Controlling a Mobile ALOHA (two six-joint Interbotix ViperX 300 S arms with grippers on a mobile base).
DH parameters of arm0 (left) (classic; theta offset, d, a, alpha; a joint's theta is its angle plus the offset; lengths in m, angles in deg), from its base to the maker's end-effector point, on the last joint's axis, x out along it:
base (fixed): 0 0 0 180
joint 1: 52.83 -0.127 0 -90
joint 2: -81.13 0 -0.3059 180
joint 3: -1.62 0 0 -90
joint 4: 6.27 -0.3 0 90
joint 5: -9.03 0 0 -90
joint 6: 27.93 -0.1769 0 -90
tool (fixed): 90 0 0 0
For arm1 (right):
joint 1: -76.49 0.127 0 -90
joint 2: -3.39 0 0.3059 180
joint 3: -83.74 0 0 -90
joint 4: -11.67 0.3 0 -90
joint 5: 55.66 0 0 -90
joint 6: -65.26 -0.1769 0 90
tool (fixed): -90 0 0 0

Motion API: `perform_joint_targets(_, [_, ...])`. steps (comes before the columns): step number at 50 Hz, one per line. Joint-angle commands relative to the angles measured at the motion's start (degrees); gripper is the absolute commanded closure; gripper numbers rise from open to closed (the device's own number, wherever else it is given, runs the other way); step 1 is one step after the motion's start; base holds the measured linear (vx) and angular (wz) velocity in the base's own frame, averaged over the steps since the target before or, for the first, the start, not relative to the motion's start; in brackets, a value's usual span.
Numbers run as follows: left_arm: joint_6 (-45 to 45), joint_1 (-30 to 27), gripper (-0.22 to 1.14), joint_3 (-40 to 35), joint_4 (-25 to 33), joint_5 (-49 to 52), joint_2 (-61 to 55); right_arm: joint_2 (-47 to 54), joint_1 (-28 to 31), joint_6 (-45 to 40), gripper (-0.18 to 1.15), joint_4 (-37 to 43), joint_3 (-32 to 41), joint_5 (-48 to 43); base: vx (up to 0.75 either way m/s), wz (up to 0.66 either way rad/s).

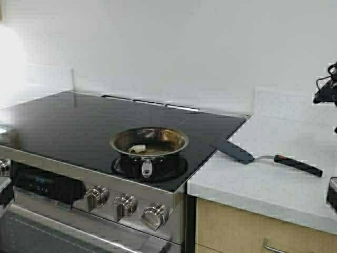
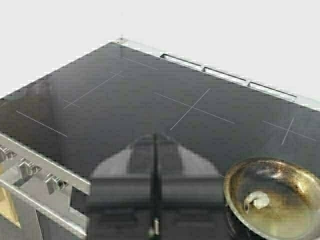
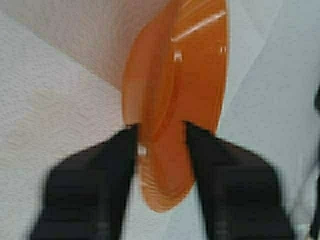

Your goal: Add oil to the pan and cook the shrimp and serve it

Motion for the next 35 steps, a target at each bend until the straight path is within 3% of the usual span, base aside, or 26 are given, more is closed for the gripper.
perform_joint_targets(1, [-0.09, -0.09, 0.89, -0.53, 0.09, -0.44, -0.62, -3.43, -0.44, 1.93, -0.03, 3.25, 1.14, -0.97, 0.00, 0.00])
perform_joint_targets(11, [-0.09, -0.09, 0.89, -0.53, 0.09, -0.44, -0.62, -6.24, -0.53, 9.67, -0.03, 9.58, 0.88, -3.52, 0.00, 0.00])
perform_joint_targets(35, [0.09, -0.09, 0.89, -0.53, 0.09, -0.44, -0.62, -10.02, -3.25, 33.93, -0.03, 37.00, 2.64, -3.60, 0.00, 0.00])
